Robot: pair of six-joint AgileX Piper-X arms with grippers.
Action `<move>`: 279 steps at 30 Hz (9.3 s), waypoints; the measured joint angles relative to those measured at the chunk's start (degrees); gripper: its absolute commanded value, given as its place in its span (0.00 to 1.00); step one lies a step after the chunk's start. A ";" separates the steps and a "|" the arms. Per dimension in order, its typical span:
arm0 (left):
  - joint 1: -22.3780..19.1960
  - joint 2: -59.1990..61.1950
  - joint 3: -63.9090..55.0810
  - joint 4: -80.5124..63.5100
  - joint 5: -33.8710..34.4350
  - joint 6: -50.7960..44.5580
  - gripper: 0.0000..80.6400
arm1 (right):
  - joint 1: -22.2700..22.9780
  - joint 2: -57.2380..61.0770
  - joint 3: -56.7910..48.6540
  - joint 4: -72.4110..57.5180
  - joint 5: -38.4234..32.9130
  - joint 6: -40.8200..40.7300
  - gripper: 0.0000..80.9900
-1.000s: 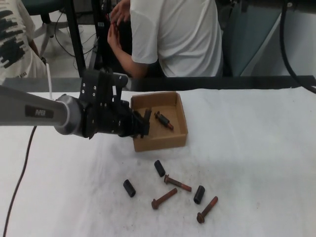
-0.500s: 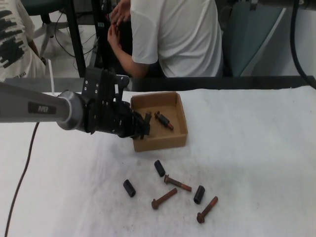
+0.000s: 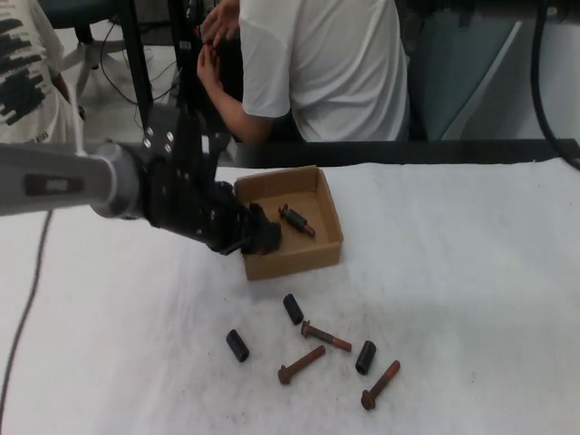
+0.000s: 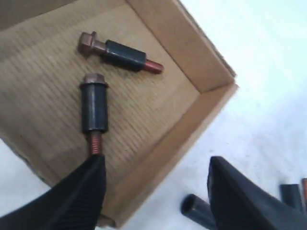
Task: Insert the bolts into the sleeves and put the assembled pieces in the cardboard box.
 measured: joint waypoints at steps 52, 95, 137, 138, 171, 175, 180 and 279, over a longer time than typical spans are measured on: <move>-0.57 -33.01 25.15 24.88 -15.68 14.86 0.49 | 12.58 29.75 -1.53 19.60 18.45 -7.94 0.40; -0.57 -33.01 25.15 25.71 -18.23 15.82 0.49 | 17.61 51.15 -22.93 32.70 24.76 -17.94 0.38; -0.57 -33.01 25.15 26.61 -18.23 15.82 0.49 | 16.76 53.17 -29.13 38.35 26.14 -10.90 0.38; -0.57 -33.01 25.15 26.61 -18.23 15.82 0.49 | 16.76 53.29 -29.13 38.50 26.14 -10.90 0.38; -0.57 -33.01 25.15 26.61 -18.23 15.82 0.49 | 19.15 54.42 -29.37 43.10 30.47 -10.43 0.38; -0.57 -33.01 25.15 26.61 -18.23 15.82 0.49 | 19.43 55.67 -29.35 43.79 30.47 -10.43 0.38; -0.57 -33.01 25.15 26.61 -18.69 15.82 0.49 | 19.94 55.84 -30.42 43.35 30.47 -9.78 0.38; 2.60 -33.01 25.15 27.46 -21.77 15.82 0.49 | 19.76 57.53 -32.86 42.42 32.08 -12.15 0.38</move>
